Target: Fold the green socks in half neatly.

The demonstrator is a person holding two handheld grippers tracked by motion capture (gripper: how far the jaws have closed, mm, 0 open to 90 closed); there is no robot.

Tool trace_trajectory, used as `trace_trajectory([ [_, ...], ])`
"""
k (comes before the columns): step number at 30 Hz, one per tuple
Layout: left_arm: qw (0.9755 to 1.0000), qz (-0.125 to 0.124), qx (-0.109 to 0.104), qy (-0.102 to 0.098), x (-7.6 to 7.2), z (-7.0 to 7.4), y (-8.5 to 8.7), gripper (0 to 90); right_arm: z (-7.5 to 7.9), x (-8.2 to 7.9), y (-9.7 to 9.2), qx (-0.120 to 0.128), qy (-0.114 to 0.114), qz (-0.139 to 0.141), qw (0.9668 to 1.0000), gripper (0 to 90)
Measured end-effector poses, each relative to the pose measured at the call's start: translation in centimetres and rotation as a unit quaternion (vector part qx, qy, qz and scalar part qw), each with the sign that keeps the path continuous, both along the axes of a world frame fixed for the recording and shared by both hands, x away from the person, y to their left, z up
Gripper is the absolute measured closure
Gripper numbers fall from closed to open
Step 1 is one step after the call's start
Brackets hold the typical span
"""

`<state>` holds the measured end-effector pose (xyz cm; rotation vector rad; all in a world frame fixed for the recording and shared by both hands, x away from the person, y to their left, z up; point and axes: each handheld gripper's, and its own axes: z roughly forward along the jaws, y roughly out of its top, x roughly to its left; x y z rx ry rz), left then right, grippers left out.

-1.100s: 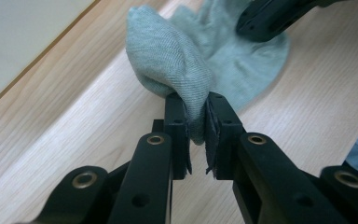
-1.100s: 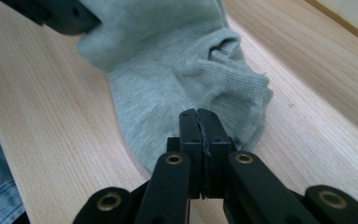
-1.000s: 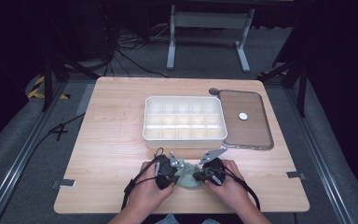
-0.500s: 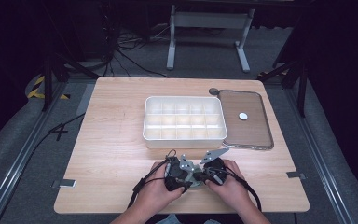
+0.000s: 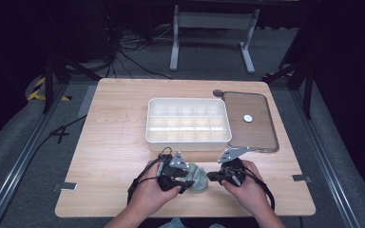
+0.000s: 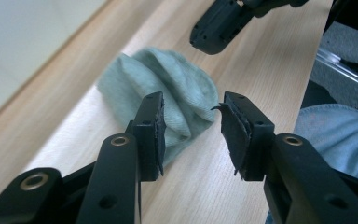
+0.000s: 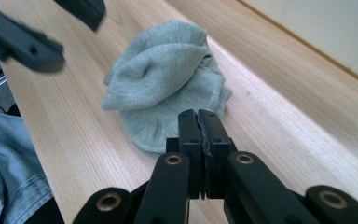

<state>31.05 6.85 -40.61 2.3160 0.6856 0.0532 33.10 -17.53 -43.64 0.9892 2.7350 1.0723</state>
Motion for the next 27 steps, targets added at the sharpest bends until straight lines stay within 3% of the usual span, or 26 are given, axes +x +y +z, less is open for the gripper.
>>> trace_trajectory([
  [3,0.9997,0.013,-0.002,-0.020,0.4,0.8,1.0,63.1,0.5,-0.1,-0.4,-0.002,-0.005,-0.007,1.0000,89.6],
  [6,0.9993,0.024,-0.002,-0.027,0.7,0.7,1.5,71.0,0.8,-0.2,-0.6,-0.005,-0.003,-0.015,0.9999,89.6],
  [10,0.9979,0.046,0.019,-0.041,1.5,0.0,2.0,76.6,0.8,-0.3,-0.6,-0.014,0.002,-0.015,0.9998,89.6],
  [12,0.9978,0.046,0.033,-0.035,1.9,-0.7,1.9,80.5,0.5,-0.3,-0.4,-0.027,0.012,-0.012,0.9995,89.6],
  [16,0.9972,0.033,0.061,-0.029,2.4,-1.9,1.1,89.2,-0.4,-0.5,0.2,-0.045,0.033,-0.007,0.9984,89.6],
  [19,0.9974,0.025,0.064,-0.023,2.6,-2.3,0.6,89.9,-1.3,-0.7,0.9,-0.057,0.040,0.001,0.9975,89.6],
  [22,0.9979,0.001,0.060,-0.022,2.4,-2.7,-0.2,89.9,-1.6,-0.8,1.2,-0.061,0.039,0.002,0.9973,89.6],
  [25,0.9968,-0.031,0.070,-0.021,1.9,-3.0,-1.3,89.9,-1.8,-0.8,1.5,-0.057,0.035,-0.002,0.9977,89.6],
  [27,0.9965,-0.037,0.073,-0.017,1.8,-3.1,-1.6,89.9,-1.9,-0.9,1.6,-0.057,0.033,-0.004,0.9978,89.6],
])
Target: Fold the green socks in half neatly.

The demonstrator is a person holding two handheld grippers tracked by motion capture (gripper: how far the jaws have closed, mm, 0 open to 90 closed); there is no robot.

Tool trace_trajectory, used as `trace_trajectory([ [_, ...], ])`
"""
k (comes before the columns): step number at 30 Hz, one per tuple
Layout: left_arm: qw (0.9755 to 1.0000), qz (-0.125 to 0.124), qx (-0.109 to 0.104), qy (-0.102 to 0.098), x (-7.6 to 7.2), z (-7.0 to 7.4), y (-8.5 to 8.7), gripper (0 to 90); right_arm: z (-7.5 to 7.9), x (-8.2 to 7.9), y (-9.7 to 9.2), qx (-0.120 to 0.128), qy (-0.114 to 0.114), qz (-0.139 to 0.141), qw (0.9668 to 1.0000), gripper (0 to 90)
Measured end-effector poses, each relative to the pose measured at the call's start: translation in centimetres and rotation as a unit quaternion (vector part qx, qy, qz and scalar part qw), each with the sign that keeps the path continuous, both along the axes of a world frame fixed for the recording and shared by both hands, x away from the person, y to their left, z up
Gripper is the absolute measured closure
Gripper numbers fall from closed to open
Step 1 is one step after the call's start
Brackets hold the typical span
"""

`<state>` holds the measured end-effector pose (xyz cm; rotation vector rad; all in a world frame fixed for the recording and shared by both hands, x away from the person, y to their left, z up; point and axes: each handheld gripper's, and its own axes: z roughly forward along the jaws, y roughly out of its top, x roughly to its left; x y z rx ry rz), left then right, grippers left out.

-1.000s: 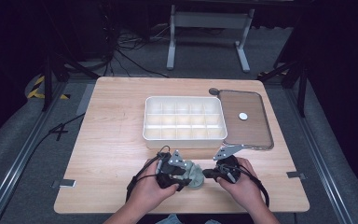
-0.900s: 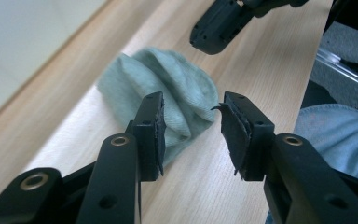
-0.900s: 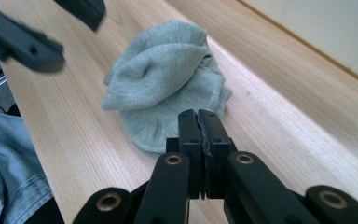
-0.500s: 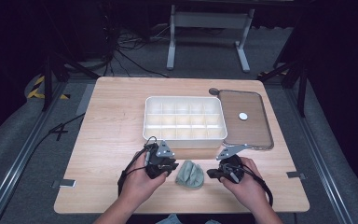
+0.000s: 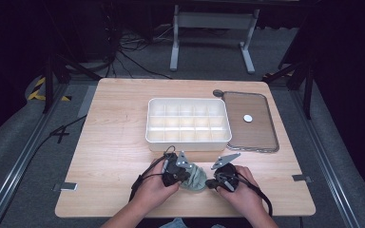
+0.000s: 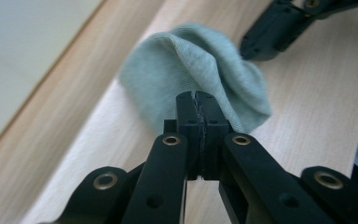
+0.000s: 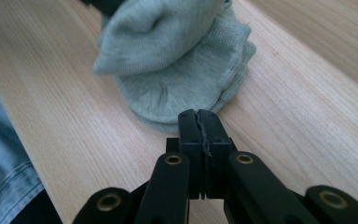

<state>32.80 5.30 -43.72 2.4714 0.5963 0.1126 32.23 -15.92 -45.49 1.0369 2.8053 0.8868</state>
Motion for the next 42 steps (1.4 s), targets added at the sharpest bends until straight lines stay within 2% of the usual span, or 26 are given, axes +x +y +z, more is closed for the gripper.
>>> trace_trajectory([
  [8,0.9995,-0.026,0.008,0.014,-0.8,-1.0,-1.4,89.4,-0.1,0.1,0.3,0.000,-0.003,-0.004,1.0000,89.1],
  [14,0.9996,-0.014,-0.002,0.025,-0.8,-1.5,-1.5,86.8,0.2,0.1,0.0,0.006,-0.002,-0.006,1.0000,89.0],
  [16,0.9996,-0.007,-0.010,0.024,-0.9,-1.6,-1.4,86.0,1.1,0.0,-0.3,0.015,-0.013,-0.011,0.9997,89.1],
  [19,0.9997,-0.009,-0.005,0.024,-1.0,-1.5,-1.5,85.5,2.3,-0.1,-0.5,0.028,-0.031,-0.015,0.9990,89.2],
  [20,0.9997,-0.005,-0.008,0.020,-1.1,-1.5,-1.5,84.5,3.3,-0.3,-0.4,0.056,-0.052,-0.014,0.9969,89.4],
  [21,0.9997,-0.004,-0.009,0.021,-1.1,-1.5,-1.5,84.5,3.3,-0.3,-0.4,0.056,-0.052,-0.014,0.9969,89.4],
  [23,0.9998,-0.007,-0.009,0.016,-1.2,-1.5,-1.5,83.6,3.8,-0.5,0.2,0.081,-0.064,-0.007,0.9947,89.4],
  [24,0.9998,-0.007,-0.009,0.017,-1.2,-1.5,-1.5,82.9,3.8,-0.6,0.6,0.085,-0.070,-0.003,0.9940,89.4],
  [27,0.9997,-0.006,-0.013,0.020,-1.3,-1.4,-1.5,82.2,3.3,-0.3,1.8,0.079,-0.068,0.004,0.9945,89.2],
  [28,0.9995,-0.002,-0.020,0.023,-1.4,-1.5,-1.5,81.9,3.0,-0.1,2.0,0.078,-0.066,0.004,0.9948,89.0],
  [32,0.9994,-0.008,-0.024,0.022,-1.4,-1.3,-1.2,80.9,1.9,0.2,2.0,0.060,-0.054,0.002,0.9967,88.0],
  [33,0.9992,-0.005,-0.033,0.021,-1.5,-1.3,-1.1,80.7,1.7,0.2,1.9,0.053,-0.055,0.000,0.9971,87.6],
  [35,0.9991,-0.007,-0.035,0.021,-1.5,-1.2,-1.0,79.4,1.5,0.3,1.8,0.049,-0.055,-0.002,0.9973,87.1],
  [38,0.9973,-0.007,-0.070,0.018,-1.1,-0.3,0.0,76.7,1.2,0.2,1.6,0.051,-0.054,0.007,0.9972,86.5],
  [39,0.9963,-0.001,-0.083,0.019,-0.9,0.0,0.4,77.1,1.2,0.2,1.6,0.050,-0.055,0.008,0.9972,86.7],
  [40,0.9941,0.016,-0.106,0.010,-0.2,0.6,1.3,77.2,1.1,0.3,1.7,0.048,-0.056,0.014,0.9972,86.8],
  [41,0.9941,0.016,-0.106,0.010,-0.2,0.6,1.3,77.4,1.1,0.3,1.7,0.048,-0.056,0.014,0.9972,86.8],
  [42,0.9936,0.023,-0.110,-0.005,0.1,0.7,1.5,77.4,1.0,0.3,1.8,0.048,-0.055,0.020,0.9971,87.1],
])
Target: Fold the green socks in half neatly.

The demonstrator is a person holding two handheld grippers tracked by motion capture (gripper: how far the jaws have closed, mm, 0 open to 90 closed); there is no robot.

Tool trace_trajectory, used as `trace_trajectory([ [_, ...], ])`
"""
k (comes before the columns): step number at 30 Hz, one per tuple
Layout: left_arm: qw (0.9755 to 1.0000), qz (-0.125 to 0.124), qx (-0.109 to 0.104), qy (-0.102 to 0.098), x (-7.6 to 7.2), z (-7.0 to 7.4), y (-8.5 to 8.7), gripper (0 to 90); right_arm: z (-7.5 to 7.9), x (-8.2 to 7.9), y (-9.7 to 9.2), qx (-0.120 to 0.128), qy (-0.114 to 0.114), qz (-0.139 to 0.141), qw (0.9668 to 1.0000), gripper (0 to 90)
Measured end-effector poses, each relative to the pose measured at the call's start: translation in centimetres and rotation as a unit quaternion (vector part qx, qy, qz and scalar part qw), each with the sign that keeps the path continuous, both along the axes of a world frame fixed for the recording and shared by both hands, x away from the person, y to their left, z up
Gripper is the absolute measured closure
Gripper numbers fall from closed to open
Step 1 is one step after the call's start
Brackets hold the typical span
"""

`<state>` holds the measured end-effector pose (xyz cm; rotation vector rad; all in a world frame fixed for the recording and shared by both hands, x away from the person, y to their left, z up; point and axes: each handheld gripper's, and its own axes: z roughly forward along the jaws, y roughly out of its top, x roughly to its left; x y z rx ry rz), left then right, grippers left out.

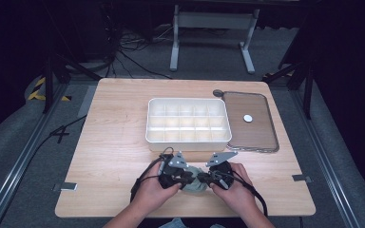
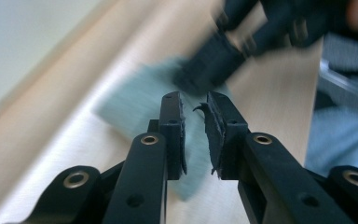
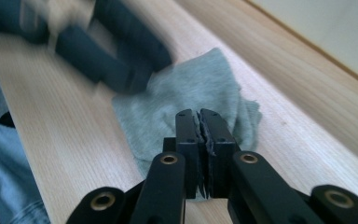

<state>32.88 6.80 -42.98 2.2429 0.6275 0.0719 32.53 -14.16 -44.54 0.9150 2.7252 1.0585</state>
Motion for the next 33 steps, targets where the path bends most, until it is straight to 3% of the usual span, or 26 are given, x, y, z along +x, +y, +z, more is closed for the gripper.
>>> trace_trajectory([
  [2,0.9998,0.009,0.010,-0.015,0.6,-0.5,-0.3,78.7,-0.3,0.0,0.1,-0.004,0.004,0.008,1.0000,87.2],
  [8,0.9991,0.000,0.042,-0.009,1.5,-1.9,-1.5,83.3,-0.4,-0.3,0.4,-0.007,-0.006,0.021,0.9997,84.8],
  [9,0.9977,0.002,0.066,-0.017,1.5,-2.2,-1.8,84.1,-0.4,-0.5,0.2,-0.004,-0.014,0.020,0.9997,84.0],
  [11,0.9964,0.004,0.082,-0.018,1.5,-2.5,-2.0,84.9,-0.4,-0.5,0.0,-0.004,-0.018,0.014,0.9997,84.0],
  [17,0.9953,0.011,0.095,-0.016,1.4,-2.6,-2.3,85.7,-0.6,-0.7,-0.9,-0.004,-0.011,0.011,0.9999,84.0],
  [20,0.9951,0.007,0.096,-0.022,1.3,-2.5,-2.3,85.6,-0.4,-0.7,-1.3,-0.009,-0.006,0.007,0.9999,83.4],
  [23,0.9966,0.006,0.080,-0.021,1.0,-2.1,-2.0,79.3,0.1,-0.8,-1.9,-0.001,-0.005,0.005,1.0000,82.1],
  [25,0.9979,0.008,0.062,-0.019,0.8,-1.7,-1.6,78.5,0.6,-0.9,-2.0,-0.002,-0.013,0.003,0.9999,82.3],
  [29,0.9985,0.009,0.048,-0.025,0.3,-0.8,-1.0,77.9,1.9,-1.1,-1.9,0.010,-0.025,-0.001,0.9996,82.4],
  [33,0.9986,0.008,0.046,-0.023,-0.1,0.0,-0.4,77.0,2.3,-1.2,-1.7,0.013,-0.025,-0.002,0.9996,81.8],
])
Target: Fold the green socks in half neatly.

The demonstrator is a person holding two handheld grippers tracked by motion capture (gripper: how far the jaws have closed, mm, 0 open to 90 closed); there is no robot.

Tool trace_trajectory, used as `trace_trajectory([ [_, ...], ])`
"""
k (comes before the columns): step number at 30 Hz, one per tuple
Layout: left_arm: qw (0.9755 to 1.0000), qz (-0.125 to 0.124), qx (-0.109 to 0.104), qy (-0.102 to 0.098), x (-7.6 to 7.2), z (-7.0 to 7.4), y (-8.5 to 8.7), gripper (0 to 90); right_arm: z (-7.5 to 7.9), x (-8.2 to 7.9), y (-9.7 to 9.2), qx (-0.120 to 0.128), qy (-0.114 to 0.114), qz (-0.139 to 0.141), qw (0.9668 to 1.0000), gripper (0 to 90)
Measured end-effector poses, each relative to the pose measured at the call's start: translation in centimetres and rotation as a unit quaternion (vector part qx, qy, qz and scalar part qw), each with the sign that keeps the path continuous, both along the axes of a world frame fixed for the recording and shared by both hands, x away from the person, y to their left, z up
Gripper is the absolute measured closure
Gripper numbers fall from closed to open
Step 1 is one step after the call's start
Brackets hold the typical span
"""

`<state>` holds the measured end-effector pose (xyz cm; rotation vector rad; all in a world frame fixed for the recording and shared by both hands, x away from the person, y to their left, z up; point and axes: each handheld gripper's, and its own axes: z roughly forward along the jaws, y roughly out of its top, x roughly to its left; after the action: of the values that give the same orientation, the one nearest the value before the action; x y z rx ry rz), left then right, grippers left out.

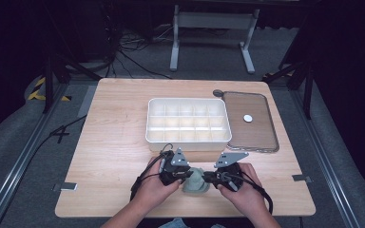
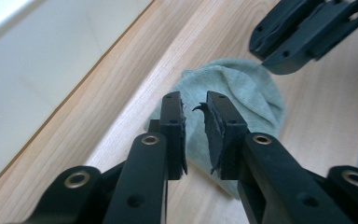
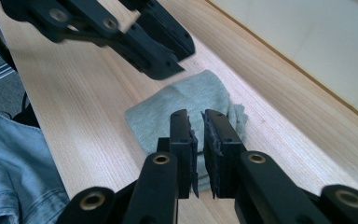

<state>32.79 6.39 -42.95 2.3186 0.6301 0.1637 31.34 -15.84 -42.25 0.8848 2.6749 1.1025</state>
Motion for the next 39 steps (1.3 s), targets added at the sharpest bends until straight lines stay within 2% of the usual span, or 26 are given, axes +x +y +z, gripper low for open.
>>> trace_trajectory([
  [2,0.9999,0.001,0.001,0.010,-0.3,0.5,0.6,75.5,-0.1,0.0,0.1,-0.002,0.004,-0.001,1.0000,81.5],
  [4,1.0000,0.003,0.004,0.008,-0.4,0.9,1.1,73.4,-0.2,0.1,0.3,-0.003,0.008,-0.001,1.0000,81.2],
  [6,0.9999,0.005,0.006,0.014,-0.4,1.2,1.6,73.1,-0.2,0.2,0.4,-0.003,0.011,0.000,0.9999,81.2],
  [7,0.9999,0.005,0.006,0.014,-0.4,1.2,1.6,73.2,-0.2,0.2,0.4,-0.003,0.011,0.000,0.9999,81.2],
  [9,0.9995,0.000,0.016,0.029,-0.2,1.2,2.1,72.7,-0.2,0.3,0.6,-0.004,0.015,-0.003,0.9999,81.2],
  [12,0.9993,0.003,0.024,0.029,0.0,1.1,2.7,71.3,-0.3,0.5,0.9,-0.005,0.022,-0.002,0.9997,81.2],
  [13,0.9990,0.005,0.025,0.036,0.0,1.0,2.9,71.4,-0.4,0.6,0.9,-0.005,0.023,-0.001,0.9997,81.3],
  [18,0.9982,0.007,0.038,0.047,0.0,1.0,3.7,72.2,-0.7,0.9,1.3,-0.007,0.049,-0.008,0.9987,81.9],
  [22,0.9971,0.005,0.056,0.052,-0.1,0.8,3.9,71.9,-0.7,1.1,1.7,-0.006,0.051,-0.011,0.9986,83.0],
  [24,0.9969,0.003,0.058,0.053,0.0,0.8,4.0,71.9,-0.8,1.2,1.7,-0.008,0.050,-0.012,0.9987,83.4],
  [25,0.9962,0.003,0.065,0.059,0.0,0.6,4.1,72.3,-1.0,1.4,1.9,-0.018,0.050,-0.015,0.9985,83.8],
  [26,0.9962,0.003,0.065,0.059,0.0,0.6,4.1,72.5,-1.0,1.4,1.9,-0.018,0.050,-0.015,0.9985,83.8],
  [27,0.9955,0.005,0.068,0.065,-0.1,0.4,4.2,72.5,-1.4,1.6,2.2,-0.032,0.050,-0.016,0.9981,83.9],
  [29,0.9952,0.007,0.068,0.069,-0.1,0.2,4.4,72.5,-1.6,1.7,2.4,-0.039,0.051,-0.014,0.9979,83.9],
  [30,0.9952,0.007,0.068,0.069,-0.1,0.2,4.4,72.8,-2.1,1.9,2.7,-0.056,0.052,-0.010,0.9970,83.6],
  [32,0.9947,0.005,0.073,0.071,0.0,0.0,4.4,72.7,-2.4,2.0,2.8,-0.062,0.054,-0.010,0.9965,83.4],
  [35,0.9937,0.001,0.071,0.086,0.0,-0.4,4.3,72.1,-2.7,2.3,3.0,-0.065,0.060,-0.002,0.9961,85.3],
  [39,0.9931,-0.004,0.080,0.086,0.0,-0.9,4.0,72.5,-2.8,2.4,3.2,-0.072,0.058,0.013,0.9956,88.1],
])
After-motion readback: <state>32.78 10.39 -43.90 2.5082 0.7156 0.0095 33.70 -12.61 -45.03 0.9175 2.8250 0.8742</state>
